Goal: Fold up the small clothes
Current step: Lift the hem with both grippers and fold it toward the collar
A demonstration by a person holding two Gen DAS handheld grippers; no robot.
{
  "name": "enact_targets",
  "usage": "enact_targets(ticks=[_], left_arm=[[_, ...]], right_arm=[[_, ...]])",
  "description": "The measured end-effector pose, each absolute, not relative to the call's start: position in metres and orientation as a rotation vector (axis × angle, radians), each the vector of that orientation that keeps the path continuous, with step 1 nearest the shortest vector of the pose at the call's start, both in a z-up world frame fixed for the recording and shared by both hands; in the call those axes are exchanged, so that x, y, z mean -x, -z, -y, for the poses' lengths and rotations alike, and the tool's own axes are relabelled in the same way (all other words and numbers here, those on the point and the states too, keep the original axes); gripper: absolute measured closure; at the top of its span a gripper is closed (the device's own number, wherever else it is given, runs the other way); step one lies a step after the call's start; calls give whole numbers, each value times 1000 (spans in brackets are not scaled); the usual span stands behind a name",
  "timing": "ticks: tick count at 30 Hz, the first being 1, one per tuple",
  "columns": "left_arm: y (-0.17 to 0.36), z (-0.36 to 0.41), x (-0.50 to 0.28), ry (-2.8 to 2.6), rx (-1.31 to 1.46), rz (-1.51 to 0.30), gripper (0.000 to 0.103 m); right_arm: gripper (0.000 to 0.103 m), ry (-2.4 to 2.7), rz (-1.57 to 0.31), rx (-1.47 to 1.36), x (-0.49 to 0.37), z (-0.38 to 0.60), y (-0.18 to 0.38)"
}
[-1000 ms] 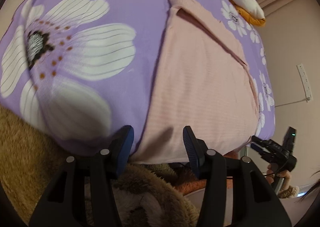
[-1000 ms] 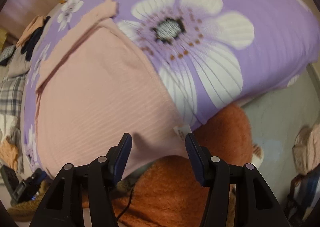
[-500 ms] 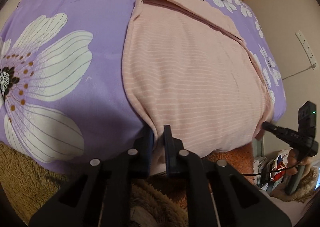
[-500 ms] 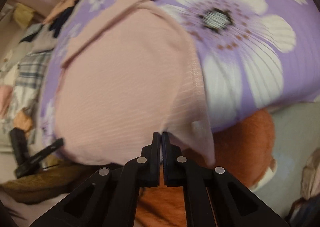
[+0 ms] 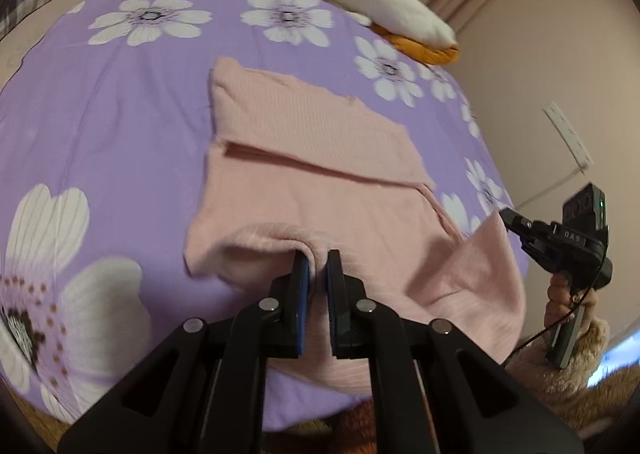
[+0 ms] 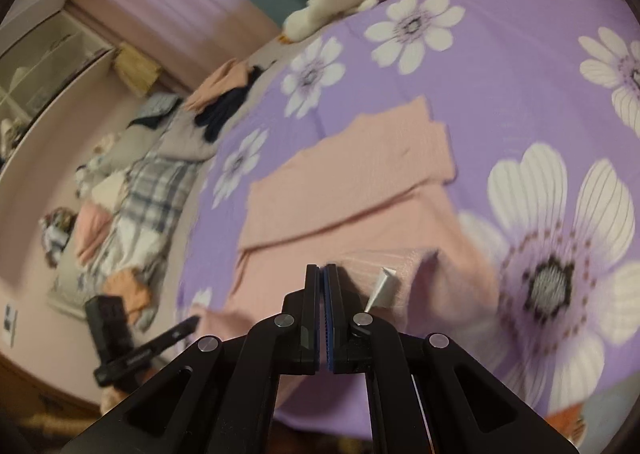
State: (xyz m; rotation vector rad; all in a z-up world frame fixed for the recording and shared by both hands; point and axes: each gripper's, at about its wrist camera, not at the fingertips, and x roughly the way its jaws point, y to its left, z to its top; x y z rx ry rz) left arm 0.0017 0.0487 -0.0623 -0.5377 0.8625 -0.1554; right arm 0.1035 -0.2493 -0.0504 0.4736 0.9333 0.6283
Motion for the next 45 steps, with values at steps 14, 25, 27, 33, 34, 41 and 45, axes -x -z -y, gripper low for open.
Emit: enact_targets(ticks=[14,25,27,33,34,41,45], left_arm=[[112,-78,-69,0,624,-1017,92],[94,-71,-29,44,722,-1001,38],[99,-65,-25,73,739,-1039,39],[113,-49,-20,95,752,-1089,51],[116,-46,-20,111,759,-1095,61],[107,-39,-18,89,766,-1031,91],[76,-45,-16,99,748,-922,92]], right_arm=[[99,-323,-1067,-461,-163,269,112],[70,-370,-1024,-508,-129,283,93],[70,-382,-1034,-504,-123,280,93],[70,-435,-1081,-475,-115,265,102],[71,-444,-1086,-475,-116,262,105],[96,-478,-1040,-456,-116,258,94],[96,-511,-971,-473,-119,263,68]])
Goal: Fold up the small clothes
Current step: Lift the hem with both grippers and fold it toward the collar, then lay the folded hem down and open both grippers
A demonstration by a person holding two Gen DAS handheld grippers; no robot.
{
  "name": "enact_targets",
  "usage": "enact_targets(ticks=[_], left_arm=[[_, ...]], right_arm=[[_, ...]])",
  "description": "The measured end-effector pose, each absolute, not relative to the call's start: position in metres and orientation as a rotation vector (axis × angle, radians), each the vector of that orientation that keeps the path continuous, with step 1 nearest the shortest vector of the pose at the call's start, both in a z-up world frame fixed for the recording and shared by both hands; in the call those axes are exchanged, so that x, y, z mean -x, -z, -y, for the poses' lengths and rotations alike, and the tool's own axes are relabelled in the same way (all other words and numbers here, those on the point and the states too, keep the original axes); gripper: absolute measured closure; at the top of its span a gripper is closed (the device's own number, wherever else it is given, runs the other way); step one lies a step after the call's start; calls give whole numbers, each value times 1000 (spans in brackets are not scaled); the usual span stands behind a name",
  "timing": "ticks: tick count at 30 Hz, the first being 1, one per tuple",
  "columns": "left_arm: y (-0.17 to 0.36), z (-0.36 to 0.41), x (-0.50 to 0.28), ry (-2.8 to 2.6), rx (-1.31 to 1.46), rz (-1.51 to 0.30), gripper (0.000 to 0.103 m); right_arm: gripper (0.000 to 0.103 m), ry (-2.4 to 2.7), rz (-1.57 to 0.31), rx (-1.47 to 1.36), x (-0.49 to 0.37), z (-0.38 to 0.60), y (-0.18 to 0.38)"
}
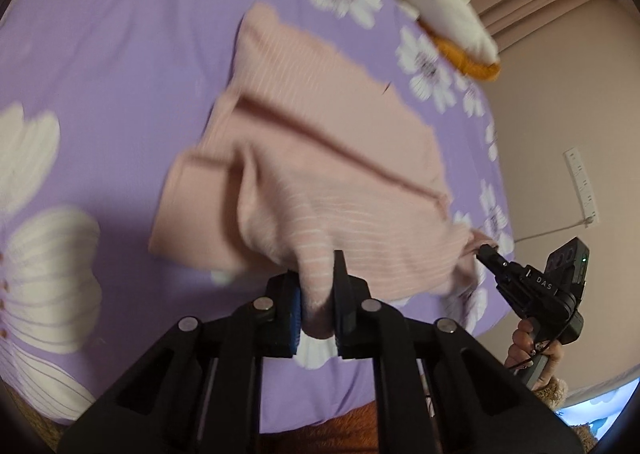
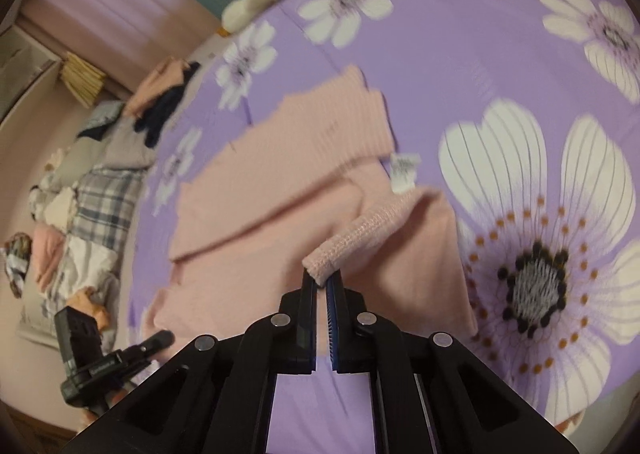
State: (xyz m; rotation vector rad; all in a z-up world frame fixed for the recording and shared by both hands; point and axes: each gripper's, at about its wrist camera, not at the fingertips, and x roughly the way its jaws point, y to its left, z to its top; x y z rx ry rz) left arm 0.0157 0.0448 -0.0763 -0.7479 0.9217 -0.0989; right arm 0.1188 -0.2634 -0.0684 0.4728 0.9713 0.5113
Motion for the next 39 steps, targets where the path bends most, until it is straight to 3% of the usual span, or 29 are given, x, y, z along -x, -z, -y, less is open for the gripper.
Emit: enact_targets(ticks=[13,29,39], left_arm=[[34,-74,-36,76,754,-774,93],[40,-98,-84,22,748,-796,92],[80,-113,-133,-51,742,-905,89]], right_arm=[[98,-590,-899,-477,-161,253,28],[98,-578,-933,-492,-215,242,37],[98,-469,-1052,-464,-263,227,82]])
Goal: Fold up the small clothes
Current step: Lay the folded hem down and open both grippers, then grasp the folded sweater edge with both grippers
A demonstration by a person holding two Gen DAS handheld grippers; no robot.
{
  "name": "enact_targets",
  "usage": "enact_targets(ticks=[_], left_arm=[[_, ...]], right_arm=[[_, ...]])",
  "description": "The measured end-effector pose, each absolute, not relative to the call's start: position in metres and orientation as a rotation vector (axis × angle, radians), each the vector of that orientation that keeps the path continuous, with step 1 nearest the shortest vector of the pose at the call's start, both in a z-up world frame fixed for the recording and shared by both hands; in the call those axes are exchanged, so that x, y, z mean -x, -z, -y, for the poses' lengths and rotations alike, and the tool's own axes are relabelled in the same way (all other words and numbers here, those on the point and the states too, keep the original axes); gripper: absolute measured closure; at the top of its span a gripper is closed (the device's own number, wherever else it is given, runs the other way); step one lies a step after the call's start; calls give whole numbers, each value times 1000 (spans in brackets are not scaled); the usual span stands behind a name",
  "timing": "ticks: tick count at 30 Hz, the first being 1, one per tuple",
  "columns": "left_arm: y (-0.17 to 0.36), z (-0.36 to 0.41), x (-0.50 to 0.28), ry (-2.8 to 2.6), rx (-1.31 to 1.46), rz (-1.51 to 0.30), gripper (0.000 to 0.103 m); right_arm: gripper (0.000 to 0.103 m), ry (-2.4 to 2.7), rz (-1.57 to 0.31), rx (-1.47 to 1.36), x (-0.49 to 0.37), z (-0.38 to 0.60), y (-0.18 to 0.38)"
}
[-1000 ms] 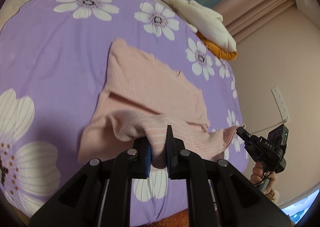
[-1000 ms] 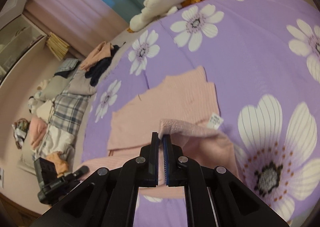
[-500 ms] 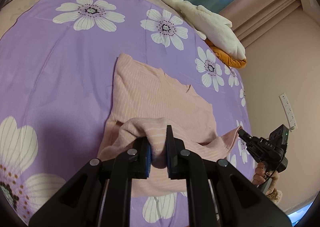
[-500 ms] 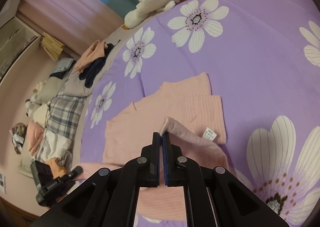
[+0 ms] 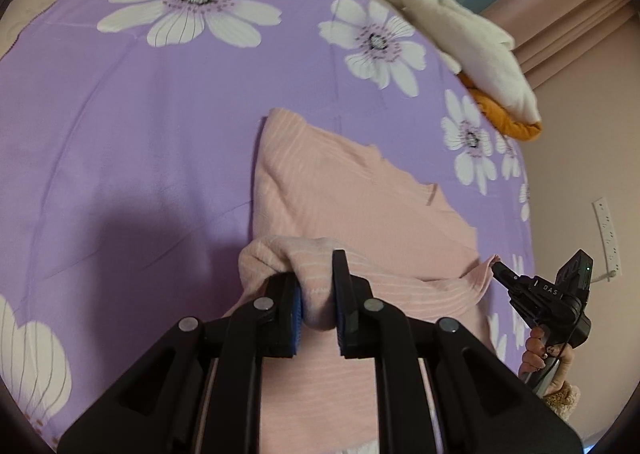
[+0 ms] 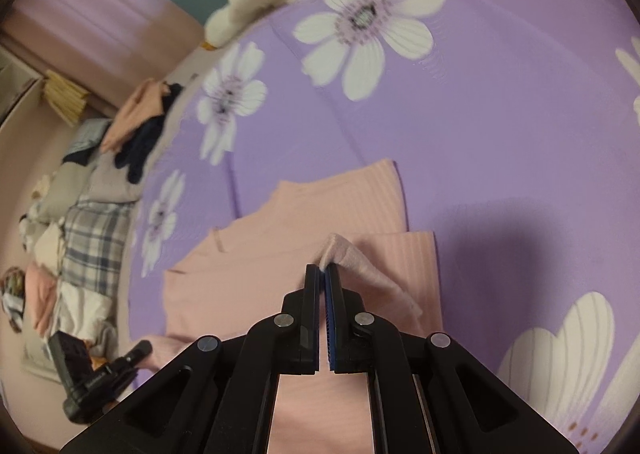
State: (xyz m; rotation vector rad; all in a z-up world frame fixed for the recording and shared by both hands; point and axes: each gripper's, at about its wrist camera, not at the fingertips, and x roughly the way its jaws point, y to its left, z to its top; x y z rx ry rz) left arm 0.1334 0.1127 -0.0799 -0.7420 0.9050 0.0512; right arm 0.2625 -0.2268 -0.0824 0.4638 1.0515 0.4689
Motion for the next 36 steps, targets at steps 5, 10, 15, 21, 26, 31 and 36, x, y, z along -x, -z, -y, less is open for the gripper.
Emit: enact_targets(ticks=[5,10,15,21,26,31,36], left_arm=[[94,-118,-147,-39,776,-954,82],[94,-123,-147,13,865,-929,57],[72,-130,-141,-65,836,-853,42],[60,-150,-125,-141,801,-791,34],[67,-152,-122,-166,761,-815,31],[86,-143,-133,-155,705,-878,32],[101,-137,-139,-180,681,-887,58]], right_arm=[[98,-422,-1085,-435,-273,222,98],[98,-411,-1068,-482,-272,229,102],[97,-359,-979,-477,-267,242,81],[57,-295,-885,-434,-252,265,55],[53,-318,-910,-358,-249,259,54],[53,-375,-970,-258,-253,231,72],[53,-386,-1004,-197,-261,208,90]])
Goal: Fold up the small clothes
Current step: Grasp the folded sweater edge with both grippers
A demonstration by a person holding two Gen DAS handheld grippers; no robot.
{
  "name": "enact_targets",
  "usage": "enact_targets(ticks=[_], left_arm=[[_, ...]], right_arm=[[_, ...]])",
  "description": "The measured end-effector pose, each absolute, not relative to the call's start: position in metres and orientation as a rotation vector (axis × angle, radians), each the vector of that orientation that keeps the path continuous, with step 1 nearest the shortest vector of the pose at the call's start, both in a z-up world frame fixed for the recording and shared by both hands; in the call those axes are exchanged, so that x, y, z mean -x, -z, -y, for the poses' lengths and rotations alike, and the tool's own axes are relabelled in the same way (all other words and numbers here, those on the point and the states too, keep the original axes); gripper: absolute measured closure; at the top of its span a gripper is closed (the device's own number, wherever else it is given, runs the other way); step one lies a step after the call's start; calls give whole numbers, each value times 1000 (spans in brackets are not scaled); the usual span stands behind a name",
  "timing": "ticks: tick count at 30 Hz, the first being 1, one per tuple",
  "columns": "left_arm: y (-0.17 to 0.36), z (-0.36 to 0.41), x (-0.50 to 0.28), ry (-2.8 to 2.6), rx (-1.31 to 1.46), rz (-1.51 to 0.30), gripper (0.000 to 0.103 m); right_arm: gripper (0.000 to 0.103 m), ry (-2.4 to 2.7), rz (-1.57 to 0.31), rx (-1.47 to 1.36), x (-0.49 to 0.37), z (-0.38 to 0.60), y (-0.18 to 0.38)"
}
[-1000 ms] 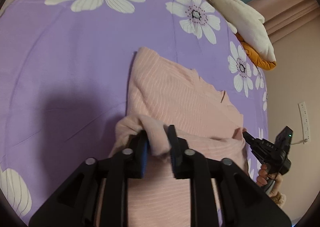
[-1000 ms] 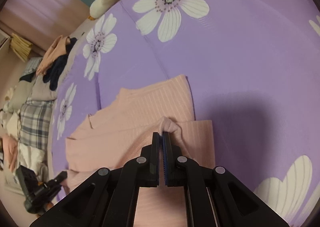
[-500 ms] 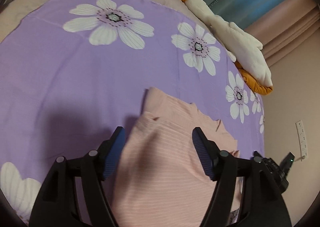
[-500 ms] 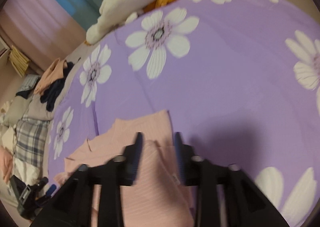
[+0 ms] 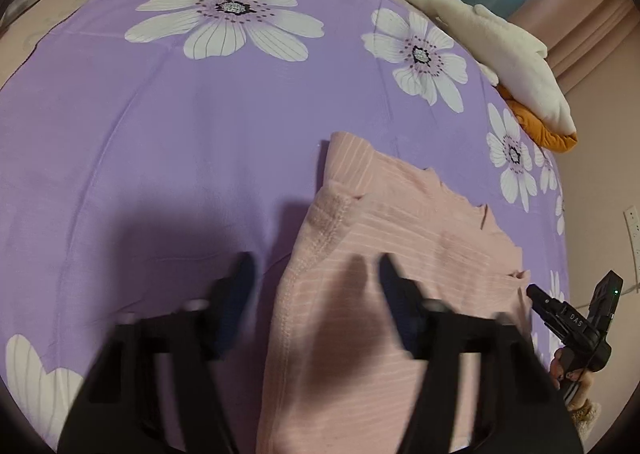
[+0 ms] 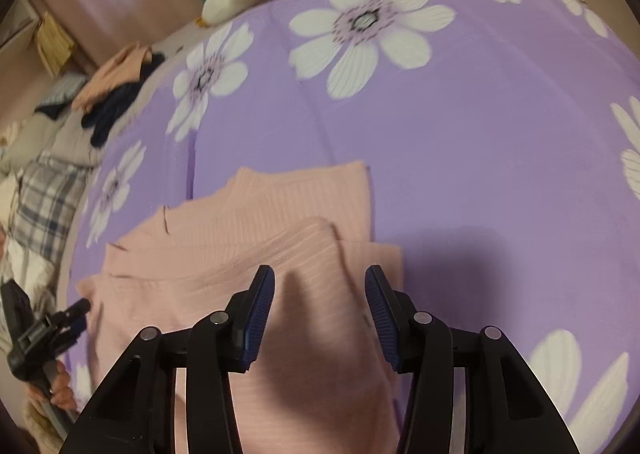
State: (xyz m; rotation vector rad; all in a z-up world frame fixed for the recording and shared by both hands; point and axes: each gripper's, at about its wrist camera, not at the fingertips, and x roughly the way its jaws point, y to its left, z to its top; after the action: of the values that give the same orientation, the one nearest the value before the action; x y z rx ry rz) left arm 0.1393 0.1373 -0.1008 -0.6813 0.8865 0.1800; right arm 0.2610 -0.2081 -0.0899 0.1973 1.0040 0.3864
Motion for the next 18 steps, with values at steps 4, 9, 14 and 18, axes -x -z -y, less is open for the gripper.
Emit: enact_targets(ticks=[4,9,14,18], left_arm=[[108,-128,-139,-144,666,-878,87],[92,-114,-131,-182,584,-788,97],[83,-109,-127,-168,567,-768,98],[75,-112,-122,-163,598,-749,98]], right_arm=[[74,-333,-951,-113,-254,198,93],[96,-344,-906,-125,-245,203,82],[96,-335,-830,-111,-233,205,60],[96,-349,-773,-139,-222,207,44]])
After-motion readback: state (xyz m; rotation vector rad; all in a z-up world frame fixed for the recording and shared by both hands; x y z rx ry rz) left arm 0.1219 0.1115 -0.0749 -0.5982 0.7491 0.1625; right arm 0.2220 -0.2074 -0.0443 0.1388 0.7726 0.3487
